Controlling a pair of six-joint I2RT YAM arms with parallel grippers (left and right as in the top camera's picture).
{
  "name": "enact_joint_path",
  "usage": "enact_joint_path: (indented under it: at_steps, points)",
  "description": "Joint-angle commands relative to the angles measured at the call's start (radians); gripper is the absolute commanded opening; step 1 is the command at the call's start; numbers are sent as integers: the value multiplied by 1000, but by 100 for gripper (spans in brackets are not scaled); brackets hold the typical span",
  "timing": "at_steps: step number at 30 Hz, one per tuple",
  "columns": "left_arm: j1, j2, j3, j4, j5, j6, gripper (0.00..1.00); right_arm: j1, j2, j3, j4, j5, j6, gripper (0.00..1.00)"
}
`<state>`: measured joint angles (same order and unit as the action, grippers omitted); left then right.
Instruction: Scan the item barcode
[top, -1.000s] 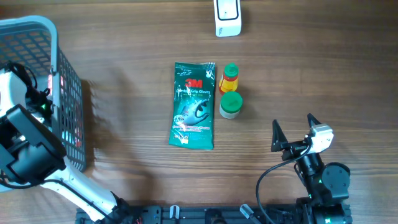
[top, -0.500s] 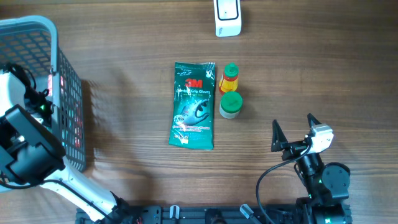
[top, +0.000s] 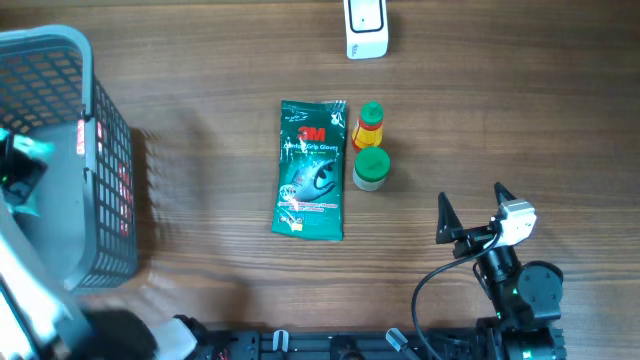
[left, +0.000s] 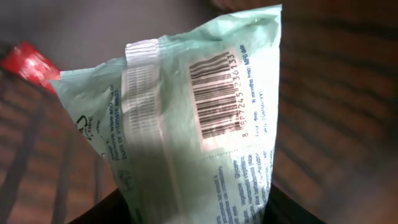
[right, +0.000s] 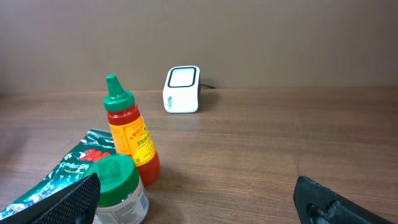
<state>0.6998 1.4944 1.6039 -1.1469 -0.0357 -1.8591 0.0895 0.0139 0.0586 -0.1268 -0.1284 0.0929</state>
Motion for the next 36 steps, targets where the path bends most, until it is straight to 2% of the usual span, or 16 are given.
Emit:
enact_joint_path:
  at_steps: [1,5,8,15,18,21,24,28,31,34,36]
  points:
    - [-68,-159,15,27,2,84,52,3,0,1,5,16,14,100]
    - [-190,-245,15,68,2,151,52,3,0,1,5,16,14,100]
    - [-335,-257,15,96,1,189,52,3,0,1,5,16,14,100]
    - [-697,-157,15,204,-36,280,52,3,0,1,5,16,14,100]
    - [-845,-80,15,297,-37,415,52,3,0,1,5,16,14,100]
    - [-948,-15,15,321,-76,499,53,3,0,1,5,16,14,100]
    - [-1033,50,15,299,-154,575,53,3,0,1,5,16,14,100]
    - [-1121,138,14,175,-296,686,55,3,0,1,5,16,14,100]
    - [-1149,182,14,34,-424,701,56,3,0,1,5,16,14,100]
    - [-1152,215,3,-55,-478,721,56,3,0,1,5,16,14,100]
    - [-1152,230,-24,-61,-482,792,56,3,0,1,5,16,14,100]
